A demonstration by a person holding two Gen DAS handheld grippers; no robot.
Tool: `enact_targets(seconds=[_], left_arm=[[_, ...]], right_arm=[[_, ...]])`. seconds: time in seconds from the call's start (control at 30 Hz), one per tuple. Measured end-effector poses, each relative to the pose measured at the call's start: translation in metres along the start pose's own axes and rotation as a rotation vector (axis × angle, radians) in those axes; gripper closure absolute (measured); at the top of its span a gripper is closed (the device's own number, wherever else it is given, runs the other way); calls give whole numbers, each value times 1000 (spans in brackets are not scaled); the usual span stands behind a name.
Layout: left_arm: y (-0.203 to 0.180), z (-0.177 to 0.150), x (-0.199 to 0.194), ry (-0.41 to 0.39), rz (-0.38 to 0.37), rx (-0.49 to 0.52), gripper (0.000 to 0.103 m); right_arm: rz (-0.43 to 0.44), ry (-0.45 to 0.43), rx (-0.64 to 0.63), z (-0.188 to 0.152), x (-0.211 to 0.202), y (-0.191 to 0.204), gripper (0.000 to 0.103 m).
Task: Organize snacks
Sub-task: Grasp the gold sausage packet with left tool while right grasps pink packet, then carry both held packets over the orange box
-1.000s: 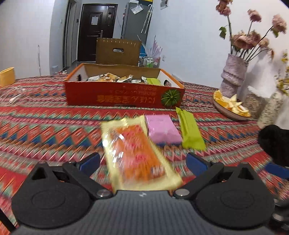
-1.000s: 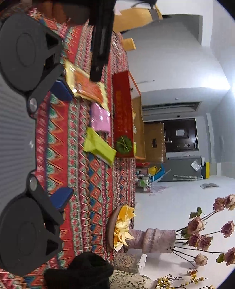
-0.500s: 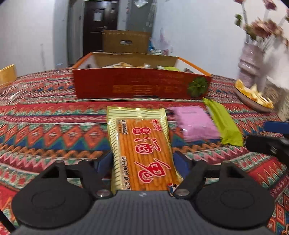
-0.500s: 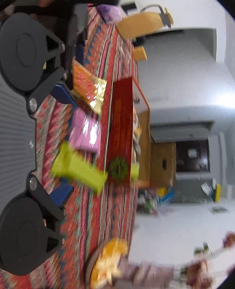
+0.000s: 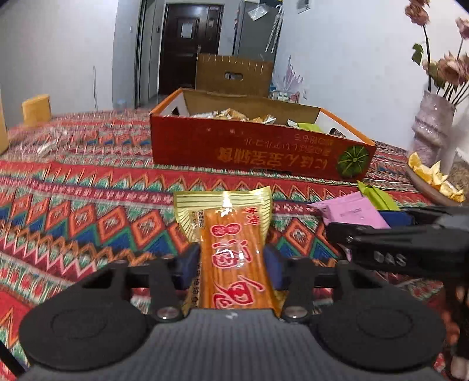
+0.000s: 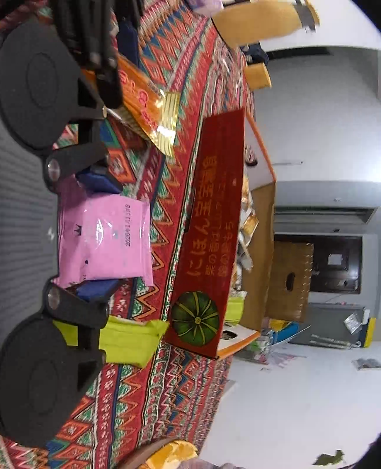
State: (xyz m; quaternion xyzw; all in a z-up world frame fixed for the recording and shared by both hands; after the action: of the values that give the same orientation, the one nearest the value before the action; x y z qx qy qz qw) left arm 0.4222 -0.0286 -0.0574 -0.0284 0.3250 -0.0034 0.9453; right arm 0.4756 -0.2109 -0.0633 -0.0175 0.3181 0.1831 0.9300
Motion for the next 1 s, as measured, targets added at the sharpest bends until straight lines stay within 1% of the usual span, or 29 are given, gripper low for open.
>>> enact_targets(seconds=[0.07,0.17,0.23,0.3,0.37,0.47,0.57,0.73,0.83,0.93,1.0], left_arm=[[3,-5,-15,20,-33,-23,60],[9,-23,-50,46,-81,-57,60],[10,-37,-80,44,-98,-56,60],[11,-50,-112,21,-118,-33,60],[14,-61,-138,13,-116,-21,60],[16,-69,-159,-3,-106,-18,60],[15,-68,-166,-19,-82,-15,60],[8,-67,-168,-21,-104,-6,60],[7,-64,-167,-23,-109,1,60],[11,-46,-163,-41,-128,0,60],[17,-23,-154,-36,-181,-21,60]], right_arm=[[6,-23,-9,-6,-22,6,42],[23,-58,14,-26,-66,16,42],[15,-60,20,-45,-91,21,42],[-8,-42,14,-65,-113,27,42],[-14,-32,20,-83,-131,31,42],[-1,-23,60,-106,-152,33,42],[7,-23,89,-118,-164,35,42],[-13,-49,82,-121,-178,35,42],[-21,-55,79,-118,-179,35,42],[2,-61,68,-109,-175,34,42],[31,-85,47,-92,-172,31,42]])
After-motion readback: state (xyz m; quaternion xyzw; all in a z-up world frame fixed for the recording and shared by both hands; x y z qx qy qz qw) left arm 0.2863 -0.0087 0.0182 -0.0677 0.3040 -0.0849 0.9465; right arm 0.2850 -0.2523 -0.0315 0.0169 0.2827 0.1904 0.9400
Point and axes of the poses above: each gripper's, at about its wrist camera, not at the fingertips, and x roughly the way its jaws point, y to its left, z to its top, the point moved 5 cm from there along x, roughly the way its jaws point, and after that the axes turned 6 degrees about z, right-handed, at the moved point
